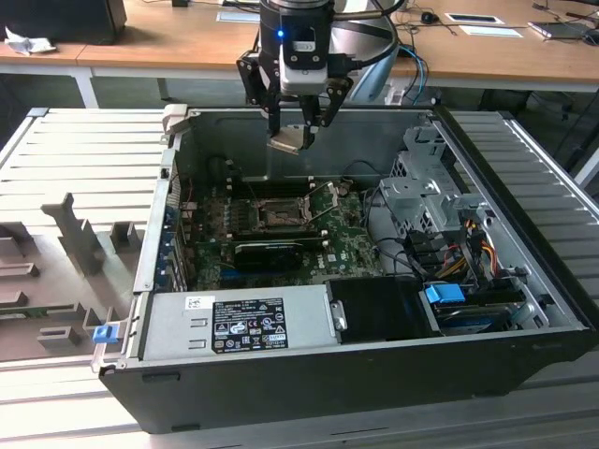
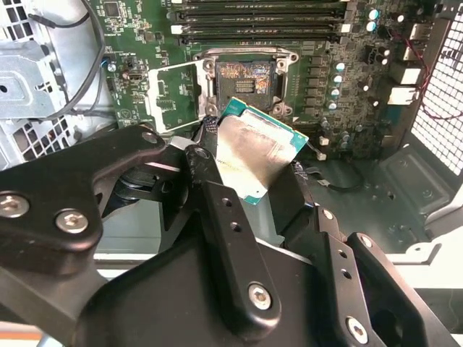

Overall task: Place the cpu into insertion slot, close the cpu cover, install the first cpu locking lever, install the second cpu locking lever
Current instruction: 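Place the cpu into insertion slot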

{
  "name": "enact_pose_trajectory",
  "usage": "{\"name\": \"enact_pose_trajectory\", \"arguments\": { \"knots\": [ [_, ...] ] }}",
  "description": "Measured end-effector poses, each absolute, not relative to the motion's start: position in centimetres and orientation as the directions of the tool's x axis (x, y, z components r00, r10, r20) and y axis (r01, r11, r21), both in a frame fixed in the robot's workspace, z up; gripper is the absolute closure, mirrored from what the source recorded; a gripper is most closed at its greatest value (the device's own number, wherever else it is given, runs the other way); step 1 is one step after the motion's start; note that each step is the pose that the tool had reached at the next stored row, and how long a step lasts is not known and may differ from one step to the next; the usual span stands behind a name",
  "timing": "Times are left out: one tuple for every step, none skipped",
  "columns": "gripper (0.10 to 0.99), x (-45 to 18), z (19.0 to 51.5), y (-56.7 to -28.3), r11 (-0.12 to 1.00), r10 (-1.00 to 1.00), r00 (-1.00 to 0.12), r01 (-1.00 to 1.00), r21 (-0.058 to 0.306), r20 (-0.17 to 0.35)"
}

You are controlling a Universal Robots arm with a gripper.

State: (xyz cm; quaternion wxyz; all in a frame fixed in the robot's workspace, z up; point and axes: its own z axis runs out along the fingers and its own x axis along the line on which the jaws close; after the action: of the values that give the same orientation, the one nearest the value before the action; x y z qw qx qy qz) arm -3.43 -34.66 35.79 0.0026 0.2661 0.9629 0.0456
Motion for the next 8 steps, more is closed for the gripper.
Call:
{"name": "enact_pose_trajectory", "arguments": {
  "knots": [
    [0.561, -3.43, 35.79, -34.66, 0.853, 0.515, -0.857, 0.514, 0.089, 0.019],
    [0.561, -3.43, 35.78, -34.66, 0.852, 0.516, -0.856, 0.516, 0.089, 0.019],
    [0.561, -3.43, 35.78, -34.66, 0.85, 0.519, -0.854, 0.519, 0.089, 0.019],
    [0.561, -3.43, 35.76, -34.66, 0.848, 0.522, -0.853, 0.522, 0.089, 0.019],
    [0.561, -3.43, 35.75, -34.66, 0.847, 0.525, -0.851, 0.524, 0.089, 0.019],
    [0.561, -3.43, 35.74, -34.66, 0.845, 0.527, -0.849, 0.527, 0.089, 0.019],
    [0.561, -3.43, 35.73, -34.66, 0.844, 0.53, -0.848, 0.529, 0.089, 0.019],
    [0.561, -3.43, 35.71, -34.66, 0.842, 0.533, -0.846, 0.532, 0.089, 0.019]
  ]
}}
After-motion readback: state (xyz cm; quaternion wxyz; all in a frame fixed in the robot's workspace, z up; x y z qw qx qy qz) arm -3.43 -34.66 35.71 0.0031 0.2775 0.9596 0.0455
